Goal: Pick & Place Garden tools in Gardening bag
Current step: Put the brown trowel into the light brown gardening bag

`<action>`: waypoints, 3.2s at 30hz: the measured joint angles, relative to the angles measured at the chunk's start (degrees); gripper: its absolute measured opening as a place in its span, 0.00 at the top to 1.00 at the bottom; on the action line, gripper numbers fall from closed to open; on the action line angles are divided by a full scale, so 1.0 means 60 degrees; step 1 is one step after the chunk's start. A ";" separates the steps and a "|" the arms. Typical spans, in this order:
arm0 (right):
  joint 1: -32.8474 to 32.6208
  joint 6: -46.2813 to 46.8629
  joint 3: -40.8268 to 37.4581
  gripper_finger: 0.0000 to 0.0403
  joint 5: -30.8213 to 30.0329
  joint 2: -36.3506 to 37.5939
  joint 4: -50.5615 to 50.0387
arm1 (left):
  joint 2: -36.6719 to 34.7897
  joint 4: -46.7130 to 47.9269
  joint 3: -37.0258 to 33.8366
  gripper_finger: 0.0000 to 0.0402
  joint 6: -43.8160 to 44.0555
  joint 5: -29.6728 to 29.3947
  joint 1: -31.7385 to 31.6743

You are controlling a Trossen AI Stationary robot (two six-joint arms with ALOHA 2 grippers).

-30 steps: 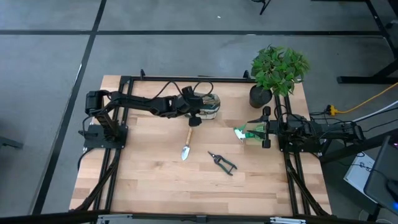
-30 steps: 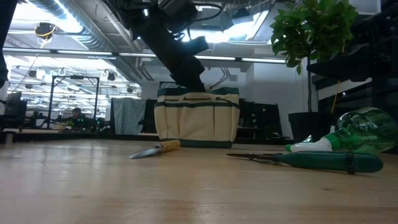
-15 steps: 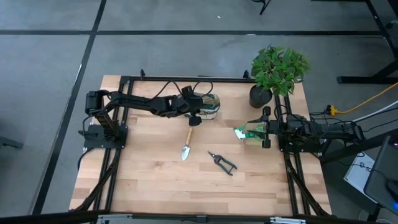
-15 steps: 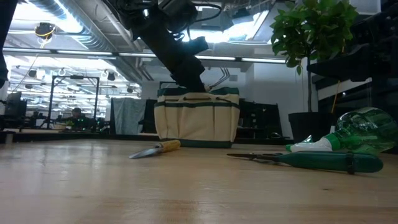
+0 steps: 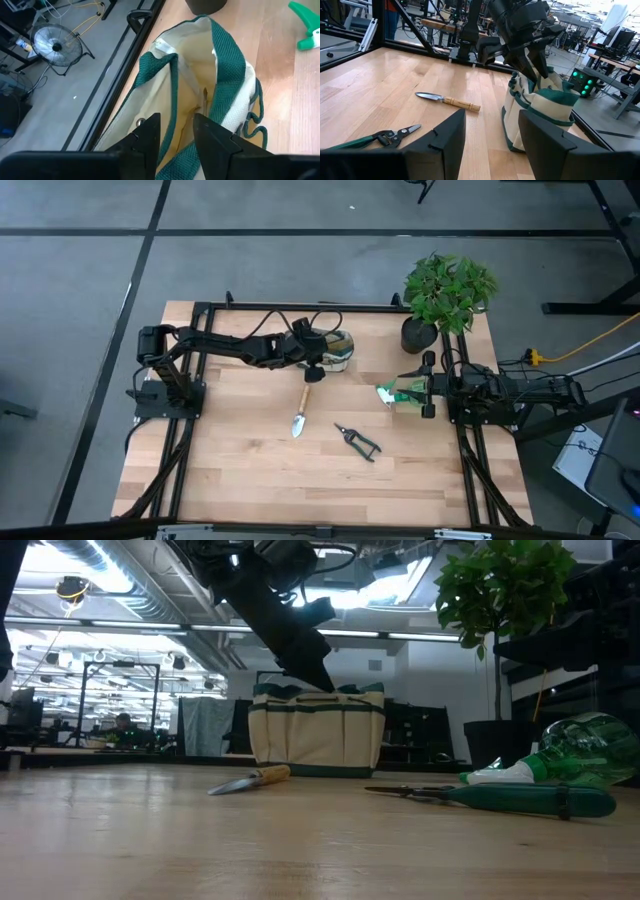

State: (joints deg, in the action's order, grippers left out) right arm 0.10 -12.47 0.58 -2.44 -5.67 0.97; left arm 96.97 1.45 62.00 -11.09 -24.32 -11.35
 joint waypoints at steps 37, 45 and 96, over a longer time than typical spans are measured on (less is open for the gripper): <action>0.0000 0.0000 0.0000 0.54 0.0002 0.0001 -0.0002 | 0.0000 0.2035 0.0772 0.72 0.5611 0.0256 0.4181; -0.0001 -0.0003 0.0000 0.54 0.0001 0.0003 -0.0002 | 0.0000 0.3474 0.0776 0.72 0.8990 0.0246 0.4889; 0.0000 -0.0002 0.0000 0.54 -0.0087 0.0000 0.0015 | 0.2116 0.4193 0.0204 0.76 1.2232 -0.0086 0.3195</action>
State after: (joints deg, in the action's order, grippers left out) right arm 0.10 -12.49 0.58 -2.96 -5.67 1.06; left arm 109.67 26.61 63.22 62.30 -24.84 7.81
